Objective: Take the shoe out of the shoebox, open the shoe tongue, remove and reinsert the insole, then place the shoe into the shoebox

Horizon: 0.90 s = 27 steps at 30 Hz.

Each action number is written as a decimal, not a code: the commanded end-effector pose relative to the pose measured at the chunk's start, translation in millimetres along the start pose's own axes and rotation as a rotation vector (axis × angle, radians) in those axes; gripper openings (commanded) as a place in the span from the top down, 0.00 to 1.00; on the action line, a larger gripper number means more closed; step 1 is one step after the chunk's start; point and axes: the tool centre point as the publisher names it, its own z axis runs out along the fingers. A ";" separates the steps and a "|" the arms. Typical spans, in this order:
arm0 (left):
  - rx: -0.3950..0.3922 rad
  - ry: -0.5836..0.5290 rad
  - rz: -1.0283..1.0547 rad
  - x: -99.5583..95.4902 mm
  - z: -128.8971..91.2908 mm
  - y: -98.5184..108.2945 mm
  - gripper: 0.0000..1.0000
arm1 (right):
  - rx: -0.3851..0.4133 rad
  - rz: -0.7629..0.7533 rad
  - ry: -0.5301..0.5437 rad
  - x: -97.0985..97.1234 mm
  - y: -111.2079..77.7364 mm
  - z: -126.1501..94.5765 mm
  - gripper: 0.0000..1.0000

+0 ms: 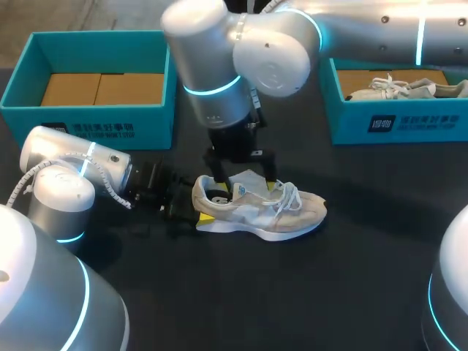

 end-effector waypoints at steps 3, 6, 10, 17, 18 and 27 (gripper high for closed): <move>-0.001 0.000 0.000 -0.6 0.4 1.7 1.00 | 0.023 0.000 -0.047 14.6 0.5 11.2 0.00; -0.001 0.000 0.000 -0.6 0.4 1.7 1.00 | 0.025 0.000 -0.051 16.4 -1.5 15.8 0.00; -0.001 0.000 0.000 -0.6 0.4 1.7 1.00 | 0.032 0.010 -0.063 17.3 -2.6 23.5 0.00; -0.001 0.000 0.000 -0.6 0.4 1.7 1.00 | 0.051 0.035 -0.083 9.7 -3.3 32.5 0.00; -0.001 0.000 0.000 -0.6 0.4 1.7 1.00 | 0.053 0.040 -0.087 7.8 -3.2 32.8 0.00; -0.001 0.000 0.000 -0.6 0.4 1.7 1.00 | 0.049 0.029 -0.144 -1.4 -0.7 32.2 0.00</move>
